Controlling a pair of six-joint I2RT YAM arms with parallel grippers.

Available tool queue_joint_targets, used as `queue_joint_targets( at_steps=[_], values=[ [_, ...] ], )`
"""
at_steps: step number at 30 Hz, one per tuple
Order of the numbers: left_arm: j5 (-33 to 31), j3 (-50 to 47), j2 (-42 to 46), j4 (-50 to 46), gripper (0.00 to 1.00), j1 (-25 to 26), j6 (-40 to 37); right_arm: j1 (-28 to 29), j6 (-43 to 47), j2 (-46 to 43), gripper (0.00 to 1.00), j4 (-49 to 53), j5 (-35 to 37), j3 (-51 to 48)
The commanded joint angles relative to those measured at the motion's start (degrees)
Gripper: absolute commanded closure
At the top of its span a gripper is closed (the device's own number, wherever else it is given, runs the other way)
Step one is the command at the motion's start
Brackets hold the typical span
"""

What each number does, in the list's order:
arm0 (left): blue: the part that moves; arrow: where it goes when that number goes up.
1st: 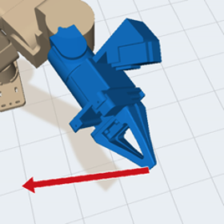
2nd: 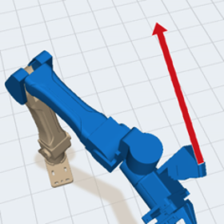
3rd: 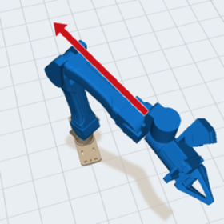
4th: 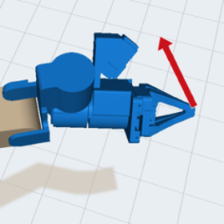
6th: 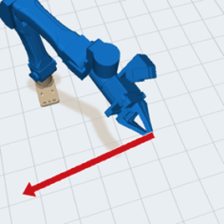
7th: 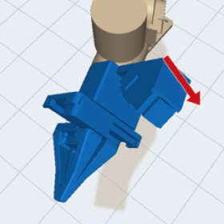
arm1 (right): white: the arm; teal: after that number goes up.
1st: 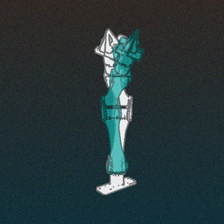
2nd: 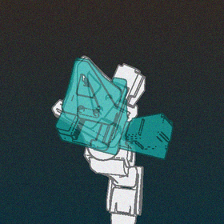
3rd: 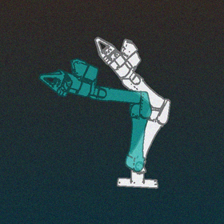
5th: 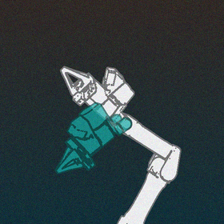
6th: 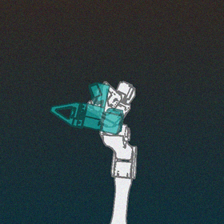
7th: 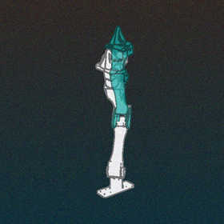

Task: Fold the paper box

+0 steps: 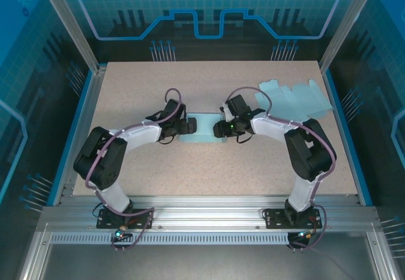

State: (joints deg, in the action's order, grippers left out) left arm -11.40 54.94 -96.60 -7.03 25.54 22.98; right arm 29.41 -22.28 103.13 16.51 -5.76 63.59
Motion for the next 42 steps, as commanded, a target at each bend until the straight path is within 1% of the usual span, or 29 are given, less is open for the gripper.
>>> queue_joint_targets(
  at_steps=[1, 2, 5, 9, 13, 16, 20, 25, 29, 31, 36, 37, 42],
  values=[
    [1.96, -1.79, 6.38, -1.59, 0.03, -0.28, -0.48, 2.85, 2.4, -4.15, 0.4, 5.99, 5.88, -0.57],
    [2.08, -2.14, 7.81, -1.64, 0.03, -0.38, -0.42, 4.08, 3.27, -5.1, 0.38, 7.28, 8.93, -0.04],
    [2.23, -3.07, 12.72, -1.96, 0.02, -0.34, -0.66, 9.16, 6.77, -7.34, 0.32, 11.6, 21.04, 2.23],
    [1.22, -4.92, 19.48, -2.65, 0.01, -0.64, -0.42, 17.43, 13.08, -7.1, 0.26, 15.33, 36.47, 5.23],
    [-0.82, -8.85, 27.04, -2.7, 0.01, -2.02, 1.09, 24.48, 20.46, -3.63, 0.23, 15.3, 46.89, 7.02],
    [-1.37, -11.95, 32.58, -3.09, 0.01, -3.93, 2.74, 27.35, 23.59, 0.6, 0.23, 15.22, 50.12, 8.83],
    [-5.84, -15.8, 39.82, -4.12, 0.01, -5.69, 5.06, 29.14, 25.71, 6.37, 0.22, 15.66, 53.09, 11.62],
    [-8.86, -20.12, 48.12, -4.49, 0.01, -7.26, 7.73, 30.09, 27.3, 11.97, 0.22, 15.31, 55.96, 14.24],
    [-9.87, -20.93, 52.68, -5.88, 0.01, -7.7, 7.46, 30.02, 28.03, 14.17, 0.23, 13.76, 58.19, 15.58],
    [-10.06, -20.84, 53.63, -6.62, 0.01, -7.71, 7.11, 29.79, 28.58, 14.84, 0.26, 12.68, 58.72, 16.01],
    [-9.78, -20.91, 54.32, -7.12, 0.01, -7.79, 6.87, 28.79, 29.95, 16.12, 0.45, 10.52, 58.96, 16.74],
    [-9.66, -21.01, 54.24, -7.21, 0.01, -7.81, 6.81, 28.7, 30.22, 16.14, 0.5, 10.27, 58.7, 16.78],
    [-9.75, -21.28, 54.23, -7.14, 0.01, -7.8, 6.82, 28.34, 31.64, 16.0, 0.8, 9.68, 57.81, 17.08]
  ],
)
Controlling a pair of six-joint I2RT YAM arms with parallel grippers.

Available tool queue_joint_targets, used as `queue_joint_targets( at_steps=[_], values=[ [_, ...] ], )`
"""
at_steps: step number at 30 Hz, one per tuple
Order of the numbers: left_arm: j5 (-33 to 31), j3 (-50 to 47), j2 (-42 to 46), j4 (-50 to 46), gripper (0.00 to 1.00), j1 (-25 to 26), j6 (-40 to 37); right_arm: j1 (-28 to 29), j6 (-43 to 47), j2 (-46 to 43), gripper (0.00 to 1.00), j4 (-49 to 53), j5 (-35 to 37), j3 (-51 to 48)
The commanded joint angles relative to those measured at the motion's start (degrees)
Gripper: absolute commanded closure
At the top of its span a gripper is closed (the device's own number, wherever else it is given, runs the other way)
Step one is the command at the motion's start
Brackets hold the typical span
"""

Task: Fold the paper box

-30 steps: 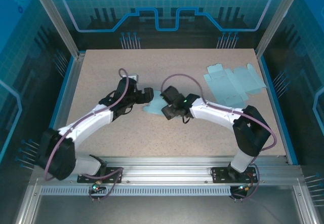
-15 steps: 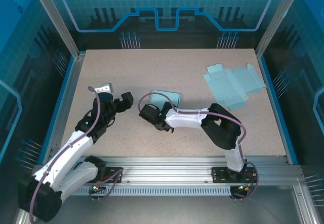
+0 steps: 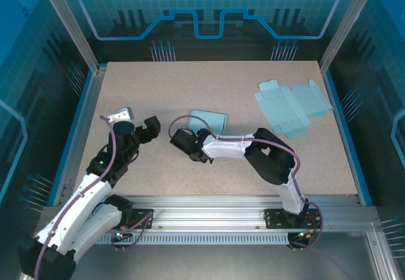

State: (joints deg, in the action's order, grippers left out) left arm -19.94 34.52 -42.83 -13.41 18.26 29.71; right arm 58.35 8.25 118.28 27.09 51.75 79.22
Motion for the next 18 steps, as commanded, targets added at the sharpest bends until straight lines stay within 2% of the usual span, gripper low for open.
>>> queue_joint_targets(
  at_steps=[1, 5, 13, 18],
  values=[
    [-1.15, -0.86, 0.47, -0.74, 0.01, -0.49, 0.07, -0.6, 1.31, 0.79, 0.84, -0.89, 0.25, 1.44],
    [-0.94, -0.86, 0.47, -0.57, 0.01, -0.51, -0.18, -0.61, 2.01, 0.01, 1.0, -0.35, 0.04, 2.12],
    [-1.63, -0.42, 0.55, -1.39, 0.01, -0.51, -1.09, -0.67, 3.1, -2.98, 1.0, 3.98, -2.12, 4.37],
    [-1.92, 0.91, 0.56, -2.05, 0.01, -0.51, -2.7, -0.89, 1.49, -8.72, 1.0, 12.82, -8.71, 7.17]
  ],
)
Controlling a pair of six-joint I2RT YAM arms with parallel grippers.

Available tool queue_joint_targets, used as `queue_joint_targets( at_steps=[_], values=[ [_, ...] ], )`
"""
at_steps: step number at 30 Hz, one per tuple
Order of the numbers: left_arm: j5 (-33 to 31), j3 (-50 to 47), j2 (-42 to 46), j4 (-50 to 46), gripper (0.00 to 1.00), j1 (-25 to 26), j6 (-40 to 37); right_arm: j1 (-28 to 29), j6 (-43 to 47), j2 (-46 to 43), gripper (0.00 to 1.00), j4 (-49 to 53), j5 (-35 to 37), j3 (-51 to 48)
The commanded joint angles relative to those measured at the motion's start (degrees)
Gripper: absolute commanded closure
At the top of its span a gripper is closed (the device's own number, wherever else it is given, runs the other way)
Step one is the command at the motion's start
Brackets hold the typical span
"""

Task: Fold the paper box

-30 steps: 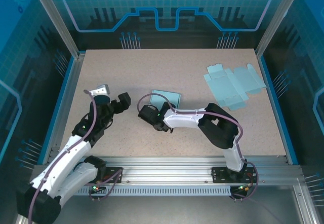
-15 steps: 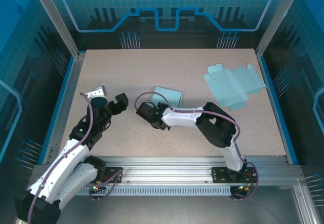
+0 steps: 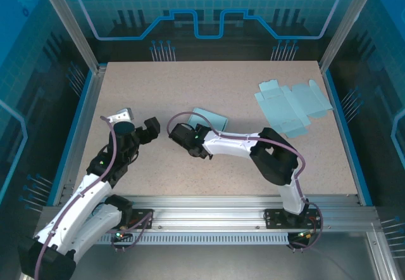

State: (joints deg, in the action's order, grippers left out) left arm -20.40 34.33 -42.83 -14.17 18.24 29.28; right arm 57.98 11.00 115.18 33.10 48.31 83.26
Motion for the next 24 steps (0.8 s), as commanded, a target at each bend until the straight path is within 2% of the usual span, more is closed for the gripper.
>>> queue_joint_targets(
  at_steps=[1, 5, 9, 15, 17, 24],
  values=[
    [-1.21, 1.62, 0.49, -1.51, 0.01, -0.63, -2.82, -0.65, -1.33, -6.89, 1.0, 8.61, -6.89, 3.67],
    [0.72, 4.48, -0.81, -3.4, 0.01, -0.66, -4.96, -2.49, -0.73, -11.6, 1.0, 16.48, -16.56, 6.83],
    [3.5, 5.49, -1.98, -3.69, 0.01, -0.92, -5.68, -7.46, 1.87, -12.72, 1.0, 24.25, -32.46, 10.07],
    [8.35, 5.4, -2.95, -2.36, 0.01, -1.95, -5.63, -13.18, 7.64, -9.5, 1.0, 29.78, -54.83, 13.88],
    [9.82, 5.32, -3.44, -1.96, 0.01, -2.41, -5.72, -13.43, 9.57, -7.59, 1.0, 31.08, -57.17, 15.38],
    [15.07, 2.49, -5.65, 3.94, 0.01, -3.84, -6.1, -13.55, 9.9, 0.72, 1.0, 33.77, -54.68, 22.17]
  ],
)
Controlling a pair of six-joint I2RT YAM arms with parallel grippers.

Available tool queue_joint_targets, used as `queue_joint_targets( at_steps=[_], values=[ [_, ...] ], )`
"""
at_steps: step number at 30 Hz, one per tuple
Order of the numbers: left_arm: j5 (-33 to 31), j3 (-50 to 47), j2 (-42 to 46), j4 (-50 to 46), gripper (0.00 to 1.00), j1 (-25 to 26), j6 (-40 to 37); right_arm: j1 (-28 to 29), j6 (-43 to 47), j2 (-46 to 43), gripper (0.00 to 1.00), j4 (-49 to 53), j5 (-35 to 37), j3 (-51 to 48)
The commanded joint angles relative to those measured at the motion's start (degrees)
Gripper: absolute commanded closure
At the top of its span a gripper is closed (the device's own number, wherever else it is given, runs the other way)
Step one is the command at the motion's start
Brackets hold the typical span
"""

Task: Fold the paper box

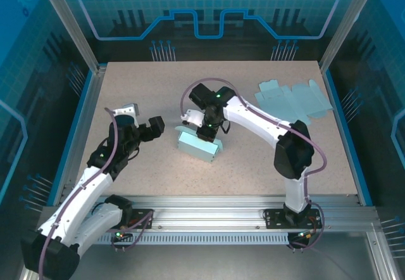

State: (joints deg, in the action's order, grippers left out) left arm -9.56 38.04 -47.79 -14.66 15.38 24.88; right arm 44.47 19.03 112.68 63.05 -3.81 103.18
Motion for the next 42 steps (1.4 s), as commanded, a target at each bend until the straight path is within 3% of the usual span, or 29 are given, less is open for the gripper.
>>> queue_joint_targets(
  at_steps=[1, 7, 10, 12, 15, 21, 26, 29, 33, 42],
  values=[
    [5.51, -1.74, -1.17, 5.8, 0.01, -1.21, -2.12, -0.02, 1.96, 4.03, 1.0, 3.92, -2.28, 2.95],
    [16.84, -3.58, -6.1, 15.32, 0.02, -4.08, -8.25, -0.71, 2.0, 6.91, 1.0, 4.37, -1.81, 6.22],
    [25.11, -1.42, -10.39, 16.28, 0.03, -5.9, -15.36, -0.81, 1.74, 6.85, 0.88, 4.1, -1.64, 6.76],
    [30.03, 0.53, -13.26, 15.11, 0.06, -6.64, -21.5, -0.8, 1.39, 6.61, 0.82, 3.88, -1.39, 7.04],
    [32.21, 3.68, -16.82, 12.53, 0.14, -7.27, -27.4, -0.81, 1.17, 6.24, 0.78, 3.45, -1.63, 7.04],
    [38.56, 8.44, -21.91, 3.86, 0.18, -7.38, -41.78, -0.9, -0.15, 5.14, 0.7, 1.96, -1.18, 6.7],
    [40.06, 11.99, -23.61, -5.59, 0.25, -7.39, -52.71, -0.93, -3.78, 1.07, 0.61, 0.27, -0.31, 6.59],
    [38.92, 14.79, -24.18, -11.92, 0.4, -7.38, -56.07, -1.32, -8.62, -4.19, 0.57, -2.94, 1.89, 3.94],
    [35.73, 15.74, -25.11, -13.47, 0.58, -7.38, -57.75, -2.73, -15.35, -12.41, 0.56, -7.9, 4.12, -3.04],
    [38.14, 18.23, -29.77, -14.61, 0.59, -6.87, -59.42, -5.0, -27.95, -26.96, 0.53, -14.89, 12.03, -21.31]
  ],
)
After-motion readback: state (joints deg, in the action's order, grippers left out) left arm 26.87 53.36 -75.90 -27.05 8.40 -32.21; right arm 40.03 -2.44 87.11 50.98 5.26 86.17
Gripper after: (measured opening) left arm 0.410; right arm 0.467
